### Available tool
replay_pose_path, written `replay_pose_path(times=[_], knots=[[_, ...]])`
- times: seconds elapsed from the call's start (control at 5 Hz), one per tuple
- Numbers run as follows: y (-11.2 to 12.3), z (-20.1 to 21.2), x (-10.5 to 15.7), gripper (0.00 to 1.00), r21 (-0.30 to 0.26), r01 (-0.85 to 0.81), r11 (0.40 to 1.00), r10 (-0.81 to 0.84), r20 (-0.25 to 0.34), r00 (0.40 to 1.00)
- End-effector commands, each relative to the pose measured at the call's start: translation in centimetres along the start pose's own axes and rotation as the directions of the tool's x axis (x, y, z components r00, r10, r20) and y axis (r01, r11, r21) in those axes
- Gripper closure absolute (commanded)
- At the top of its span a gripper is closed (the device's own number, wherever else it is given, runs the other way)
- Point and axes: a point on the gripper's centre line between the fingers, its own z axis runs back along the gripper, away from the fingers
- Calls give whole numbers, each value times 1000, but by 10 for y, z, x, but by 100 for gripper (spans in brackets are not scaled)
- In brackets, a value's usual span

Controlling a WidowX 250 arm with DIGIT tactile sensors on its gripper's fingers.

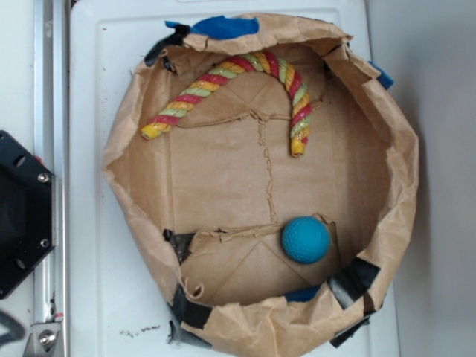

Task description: Grab the multicolored rope.

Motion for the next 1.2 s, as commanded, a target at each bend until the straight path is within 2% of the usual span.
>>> replay_pose_path(times=[0.0, 0.2, 0.4, 0.6, 0.8, 1.0], knots=[[0, 0, 0, 0, 0, 0, 1000, 0, 0, 1000], [5, -8, 50, 0, -23, -30, 999, 30, -13, 999], [8, -18, 73, 0, 7, -38, 999, 38, -15, 999], [12, -33, 103, 0, 38, -102, 994, 101, 31, 994], [11, -43, 107, 0, -9, -330, 944, 329, 87, 940], [9, -52, 108, 0, -67, -427, 902, 431, 68, 900]])
